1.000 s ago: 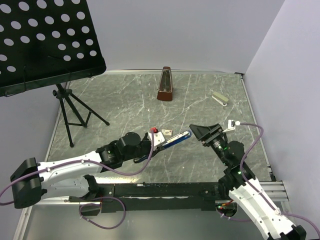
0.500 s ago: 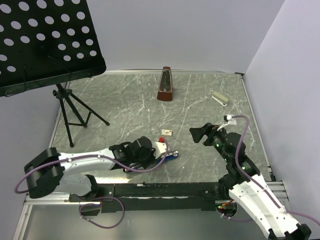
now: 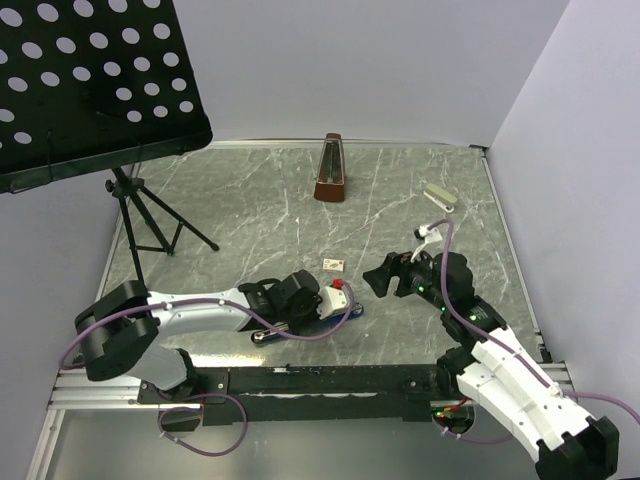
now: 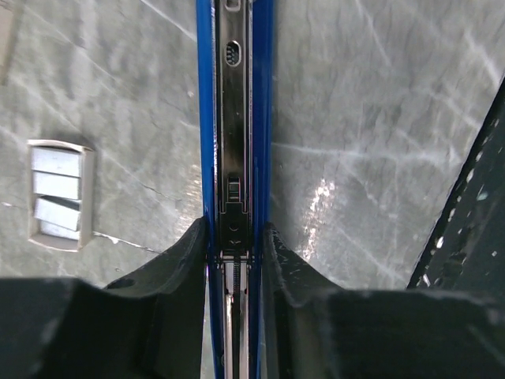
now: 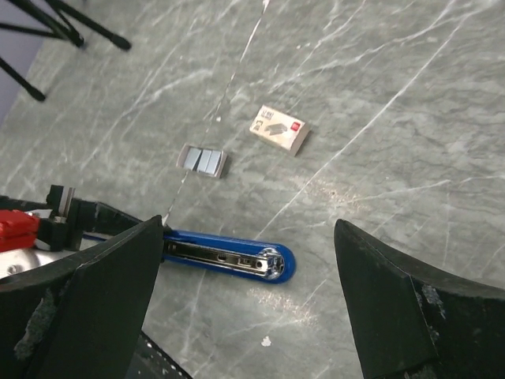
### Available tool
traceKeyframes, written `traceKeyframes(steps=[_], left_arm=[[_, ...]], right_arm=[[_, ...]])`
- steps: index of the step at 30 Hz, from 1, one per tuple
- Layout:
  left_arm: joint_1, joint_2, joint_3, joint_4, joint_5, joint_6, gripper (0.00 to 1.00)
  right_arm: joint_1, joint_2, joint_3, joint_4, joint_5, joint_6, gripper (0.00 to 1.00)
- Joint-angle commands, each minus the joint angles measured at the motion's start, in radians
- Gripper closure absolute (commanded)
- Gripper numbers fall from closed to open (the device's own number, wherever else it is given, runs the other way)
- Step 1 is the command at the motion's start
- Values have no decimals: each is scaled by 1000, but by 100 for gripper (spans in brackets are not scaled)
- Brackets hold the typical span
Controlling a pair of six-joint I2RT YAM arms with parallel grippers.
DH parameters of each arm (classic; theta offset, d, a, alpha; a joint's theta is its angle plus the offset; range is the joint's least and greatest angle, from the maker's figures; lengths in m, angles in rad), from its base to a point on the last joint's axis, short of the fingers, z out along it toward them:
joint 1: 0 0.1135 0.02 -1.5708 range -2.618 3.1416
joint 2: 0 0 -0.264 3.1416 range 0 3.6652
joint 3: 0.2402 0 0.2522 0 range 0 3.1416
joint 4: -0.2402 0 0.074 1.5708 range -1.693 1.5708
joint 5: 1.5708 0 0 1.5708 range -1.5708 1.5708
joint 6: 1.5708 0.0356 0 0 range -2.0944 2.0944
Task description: Load the staples into the stapler
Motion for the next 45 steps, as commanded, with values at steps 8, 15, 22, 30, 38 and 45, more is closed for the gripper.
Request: traceKeyframes(steps=[8, 15, 22, 30, 38, 45], left_arm=[[-9, 3, 50, -28, 18, 16, 39], [6, -255, 4, 52, -120, -93, 22], [130, -609, 7, 3, -325, -363, 1], [267, -837, 105, -195, -443, -428, 1], [302, -1002, -40, 32, -611, -308, 1], [626, -1019, -119, 86, -307, -380, 1]], right_arm=[[1, 76, 87, -4, -86, -102, 5], [17, 149, 136, -33, -198, -177, 5], [232, 353, 264, -154, -123, -334, 5], [418, 665, 426, -254, -71, -521, 9], [519, 878, 563, -340, 26, -621, 17], [577, 1033, 638, -401, 85, -670, 28]])
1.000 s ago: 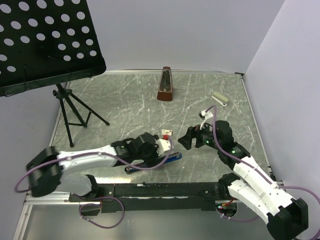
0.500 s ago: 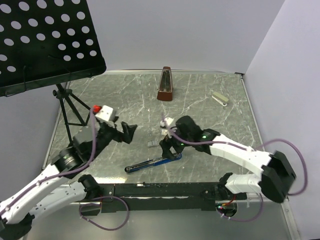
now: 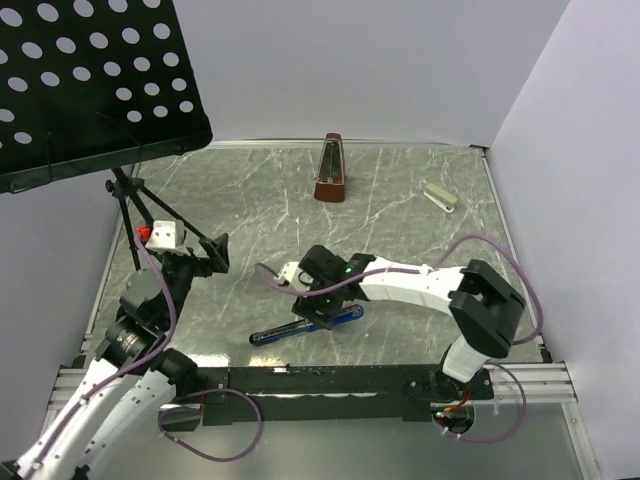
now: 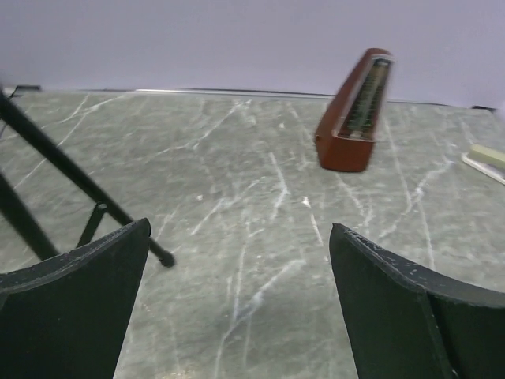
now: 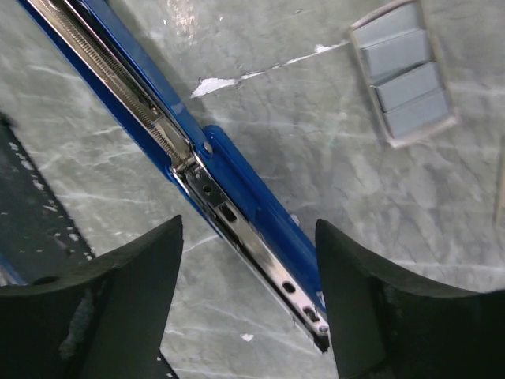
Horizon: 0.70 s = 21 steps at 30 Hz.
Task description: Load the staples into the stapler
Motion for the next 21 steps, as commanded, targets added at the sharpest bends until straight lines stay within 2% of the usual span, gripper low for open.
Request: traceKeyframes(steps=[1, 4, 11, 12, 18, 21], left_arm=[[130, 2, 3, 97, 177, -40, 1], [208, 20, 10, 77, 201, -46, 1], [218, -21, 1, 83, 154, -40, 1], [216, -31, 1, 81, 152, -43, 1], [216, -64, -4, 83, 149, -46, 1], [216, -72, -4, 83, 152, -49, 1]], right_arm=[[32, 59, 68, -63, 46, -70, 33], [46, 105, 111, -89, 57, -83, 43], [69, 140, 157, -60, 19, -53, 68], [69, 143, 165, -45, 14, -21, 77], [112, 218, 267, 9, 77, 180, 100], [123, 274, 370, 6, 179, 367, 100]])
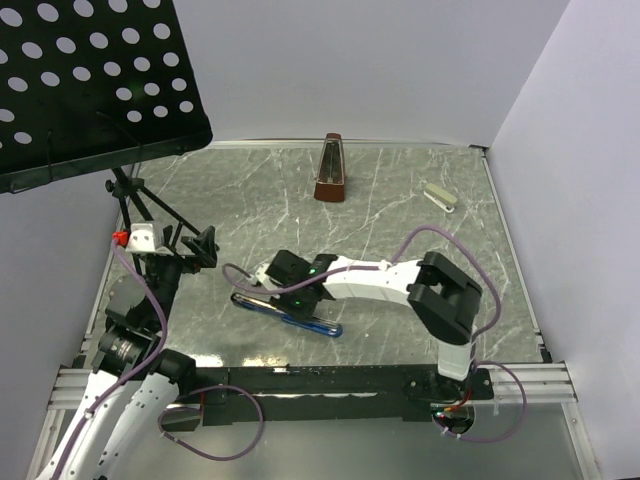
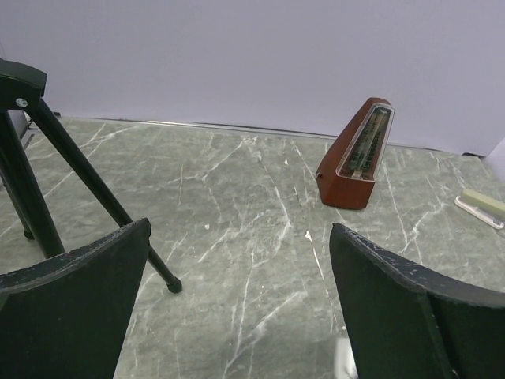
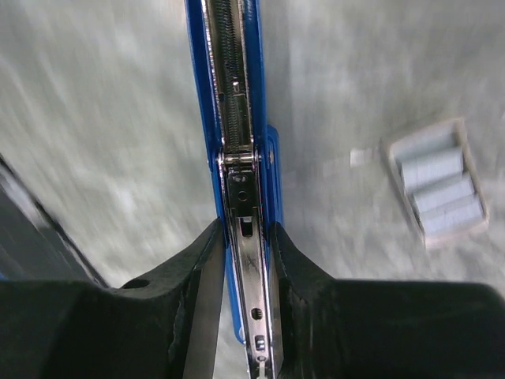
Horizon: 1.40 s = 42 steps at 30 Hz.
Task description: Load the staples into the stapler
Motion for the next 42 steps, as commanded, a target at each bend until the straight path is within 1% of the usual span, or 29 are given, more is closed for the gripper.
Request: traceKeyframes(steps=[1, 2, 5, 8, 11, 14, 18, 20, 28, 31, 32, 34, 35, 38, 42], left_arm=[[4, -19, 8, 42, 16, -24, 1], [4, -22, 8, 42, 19, -24, 1], [3, -34, 6, 42, 15, -26, 1], [3, -44, 6, 44, 7, -26, 1], [4, -48, 5, 42, 3, -27, 0], [3, -50, 5, 44, 6, -30, 1], [3, -54, 6, 41, -2, -34, 0], [3, -56, 8, 41, -5, -35, 1], [1, -57, 5, 39, -5, -32, 1], [0, -57, 5, 41, -2, -32, 1], [-2, -56, 5, 42, -2, -32, 1], [-2, -57, 5, 41, -2, -30, 1], [-2, -59, 5, 39, 0, -30, 1], [-2, -60, 5, 39, 1, -30, 0], [-3, -62, 5, 38, 4, -29, 1]], right_arm=[[24, 62, 157, 53, 146, 291, 100], [22, 73, 175, 27, 189, 377, 100], [24, 101, 214, 29, 212, 538, 100], [24, 115, 226, 39, 255, 637, 100], [24, 142, 258, 4, 309, 692, 100], [28, 164, 286, -22, 342, 717, 100], [31, 178, 297, -16, 379, 743, 100], [30, 188, 307, -20, 428, 757, 100], [30, 248, 383, -16, 529, 712, 98], [27, 266, 412, -16, 537, 681, 94], [25, 271, 416, -17, 539, 675, 87], [24, 276, 429, -17, 540, 669, 79], [22, 274, 429, -17, 540, 665, 70], [24, 242, 416, 1, 534, 645, 58], [22, 143, 364, 33, 530, 614, 51]])
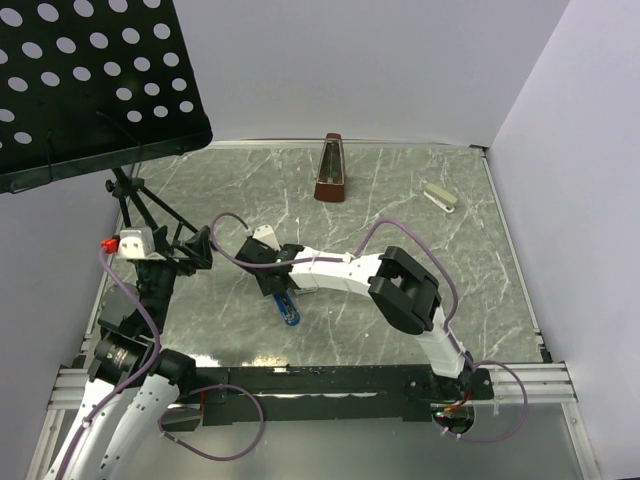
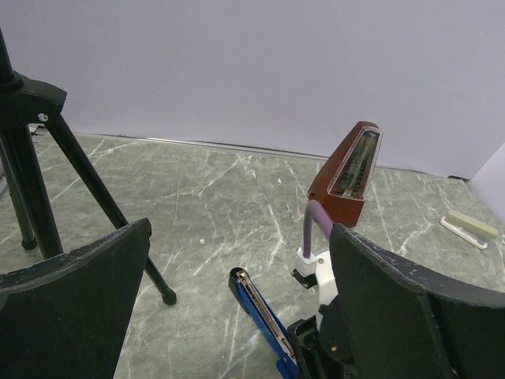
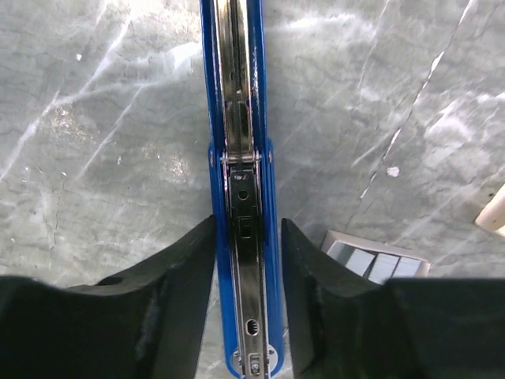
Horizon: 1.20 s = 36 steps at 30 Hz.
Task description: Load the staples into the stapler
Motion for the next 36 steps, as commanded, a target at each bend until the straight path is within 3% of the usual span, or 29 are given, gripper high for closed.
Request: traceKeyframes(steps=[1, 4, 8, 14, 36], left_arm=[[-5, -10, 5, 30, 8, -9, 0], [-5, -12, 5, 31, 10, -9, 1], [-5, -12, 5, 30, 6, -8, 1], [-7, -13, 4, 30, 11, -6, 1], [-8, -12, -1, 36, 36, 0, 1]], right_arm=[[0, -156, -23, 68, 26, -61, 48], [-6, -211, -49, 69, 17, -84, 40], [-44, -245, -105, 87, 36, -109, 37], [-81, -225, -136, 92, 31, -159, 19], [-112, -101, -162, 60, 22, -202, 13]])
